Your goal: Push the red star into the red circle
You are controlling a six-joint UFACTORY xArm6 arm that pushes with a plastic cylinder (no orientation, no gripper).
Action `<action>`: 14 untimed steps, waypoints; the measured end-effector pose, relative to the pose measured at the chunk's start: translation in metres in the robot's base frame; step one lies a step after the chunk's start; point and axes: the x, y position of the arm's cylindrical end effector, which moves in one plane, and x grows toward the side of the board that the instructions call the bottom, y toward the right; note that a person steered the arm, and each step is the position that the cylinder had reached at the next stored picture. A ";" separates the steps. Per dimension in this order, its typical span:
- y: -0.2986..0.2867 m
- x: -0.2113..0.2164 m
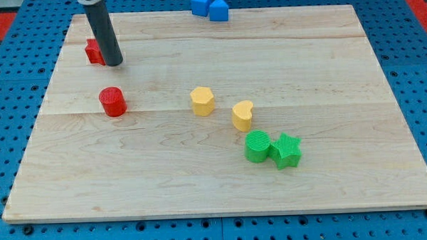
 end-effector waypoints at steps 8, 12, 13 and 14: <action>0.001 -0.052; -0.011 0.034; 0.018 0.025; -0.003 0.010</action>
